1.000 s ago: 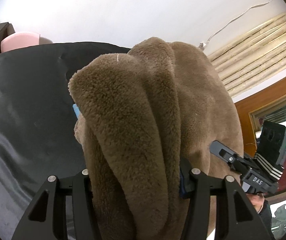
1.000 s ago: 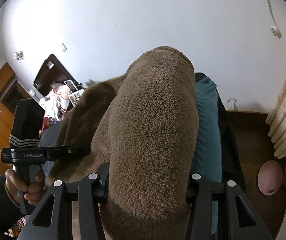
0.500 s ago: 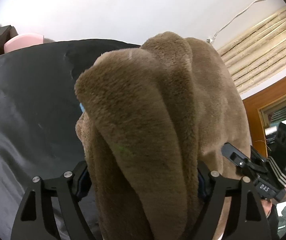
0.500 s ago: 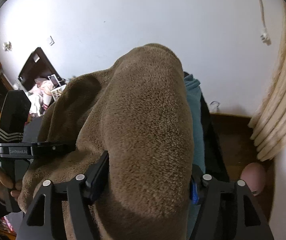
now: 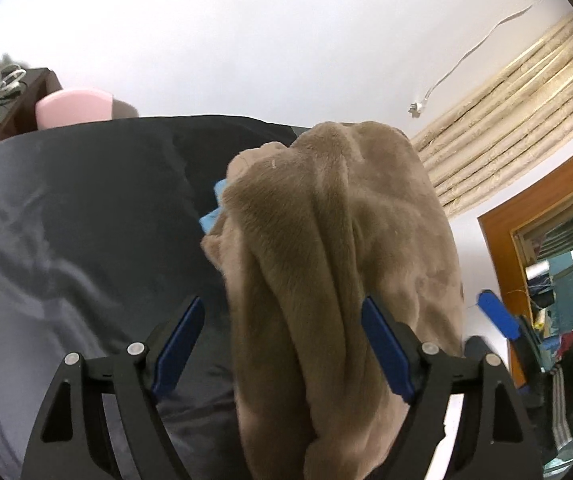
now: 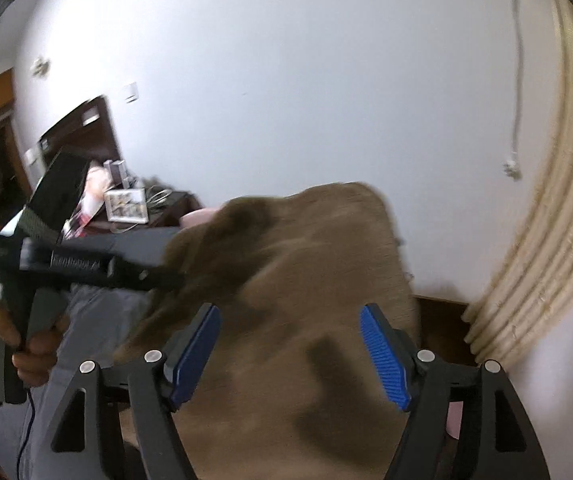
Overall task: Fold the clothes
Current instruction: 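Lower the bundle onto the sheet beside the blue towel and open both grippers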
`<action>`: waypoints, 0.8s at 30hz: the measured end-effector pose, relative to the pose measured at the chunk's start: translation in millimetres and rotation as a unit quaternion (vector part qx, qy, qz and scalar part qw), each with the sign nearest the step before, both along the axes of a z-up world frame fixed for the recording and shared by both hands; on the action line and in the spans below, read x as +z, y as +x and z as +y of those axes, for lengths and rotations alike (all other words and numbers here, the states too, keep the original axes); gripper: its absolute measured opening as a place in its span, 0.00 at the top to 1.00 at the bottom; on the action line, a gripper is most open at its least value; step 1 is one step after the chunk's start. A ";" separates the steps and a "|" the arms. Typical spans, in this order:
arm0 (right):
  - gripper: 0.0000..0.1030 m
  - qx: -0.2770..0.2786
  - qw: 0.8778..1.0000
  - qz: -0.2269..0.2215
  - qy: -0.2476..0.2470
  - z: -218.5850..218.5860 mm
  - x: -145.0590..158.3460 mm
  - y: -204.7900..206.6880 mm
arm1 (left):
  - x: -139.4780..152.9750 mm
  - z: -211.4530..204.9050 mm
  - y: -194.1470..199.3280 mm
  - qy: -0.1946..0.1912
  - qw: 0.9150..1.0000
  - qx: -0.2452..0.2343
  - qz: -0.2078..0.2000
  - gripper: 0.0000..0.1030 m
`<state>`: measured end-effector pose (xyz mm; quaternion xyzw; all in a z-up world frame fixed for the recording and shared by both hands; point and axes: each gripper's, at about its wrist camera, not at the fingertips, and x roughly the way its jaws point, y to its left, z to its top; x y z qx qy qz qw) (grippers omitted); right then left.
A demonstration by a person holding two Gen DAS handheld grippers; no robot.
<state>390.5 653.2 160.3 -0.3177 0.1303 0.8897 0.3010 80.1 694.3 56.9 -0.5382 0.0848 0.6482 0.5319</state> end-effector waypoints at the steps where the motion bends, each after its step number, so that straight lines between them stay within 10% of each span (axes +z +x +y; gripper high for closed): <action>1: 0.28 0.006 1.000 -0.003 -0.001 -5.0 -4.6 -6.7 | 4.1 -5.4 4.3 -0.002 1.000 0.002 0.004 0.18; 24: 0.24 0.006 0.989 -0.138 0.054 -50.0 -92.8 -89.6 | 5.1 -173.5 24.8 -0.050 0.996 0.021 0.069 0.18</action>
